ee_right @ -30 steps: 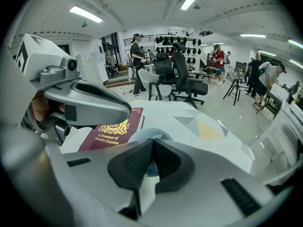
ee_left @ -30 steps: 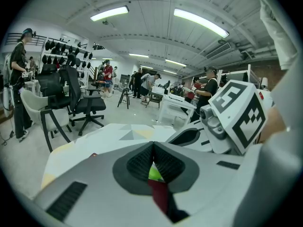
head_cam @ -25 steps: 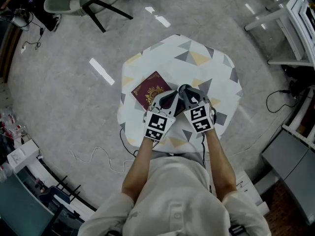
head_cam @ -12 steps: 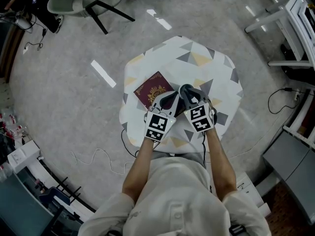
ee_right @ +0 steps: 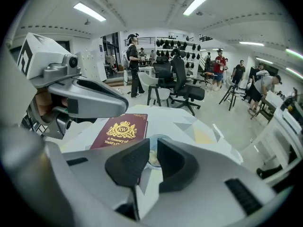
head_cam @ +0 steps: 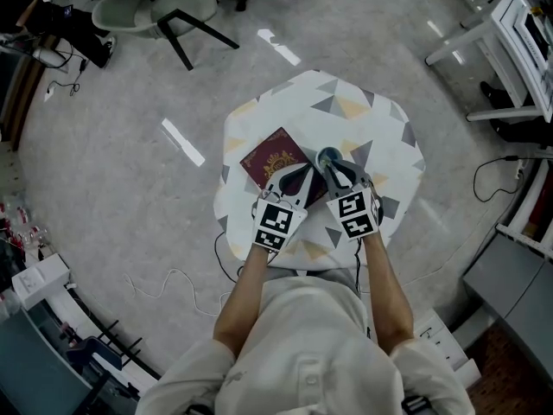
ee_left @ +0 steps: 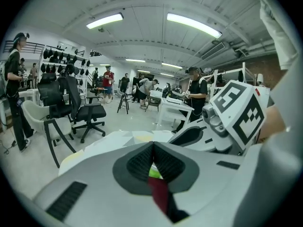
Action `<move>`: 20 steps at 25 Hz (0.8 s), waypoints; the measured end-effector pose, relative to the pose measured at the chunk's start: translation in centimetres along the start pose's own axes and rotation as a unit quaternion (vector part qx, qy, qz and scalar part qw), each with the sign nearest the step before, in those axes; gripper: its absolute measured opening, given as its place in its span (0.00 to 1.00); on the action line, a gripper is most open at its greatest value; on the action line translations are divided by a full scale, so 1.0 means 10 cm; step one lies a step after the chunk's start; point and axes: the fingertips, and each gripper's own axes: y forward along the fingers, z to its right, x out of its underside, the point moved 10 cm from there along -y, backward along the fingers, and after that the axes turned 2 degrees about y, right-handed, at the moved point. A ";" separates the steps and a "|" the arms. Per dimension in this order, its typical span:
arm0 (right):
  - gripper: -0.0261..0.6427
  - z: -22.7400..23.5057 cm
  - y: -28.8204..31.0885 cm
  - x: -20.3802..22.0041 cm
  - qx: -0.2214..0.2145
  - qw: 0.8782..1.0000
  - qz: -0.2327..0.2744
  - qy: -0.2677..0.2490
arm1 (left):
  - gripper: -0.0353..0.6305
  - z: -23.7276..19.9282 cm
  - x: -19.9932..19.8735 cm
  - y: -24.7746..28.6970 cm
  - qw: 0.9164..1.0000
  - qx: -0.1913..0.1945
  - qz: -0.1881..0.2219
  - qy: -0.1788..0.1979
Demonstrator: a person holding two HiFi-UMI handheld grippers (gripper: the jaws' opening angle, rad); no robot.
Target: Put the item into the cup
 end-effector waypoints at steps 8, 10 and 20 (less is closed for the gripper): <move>0.12 -0.20 -0.59 -0.23 0.027 0.997 0.074 0.012 | 0.07 0.10 -0.22 -0.34 0.999 0.004 0.034 0.022; 0.12 -0.26 -0.75 -0.31 0.035 0.995 0.096 0.009 | 0.07 0.13 -0.28 -0.45 0.999 0.002 0.045 0.024; 0.12 -0.61 -1.47 -0.48 0.067 0.981 0.181 0.000 | 0.07 0.32 -0.48 -0.98 0.996 0.001 0.081 0.035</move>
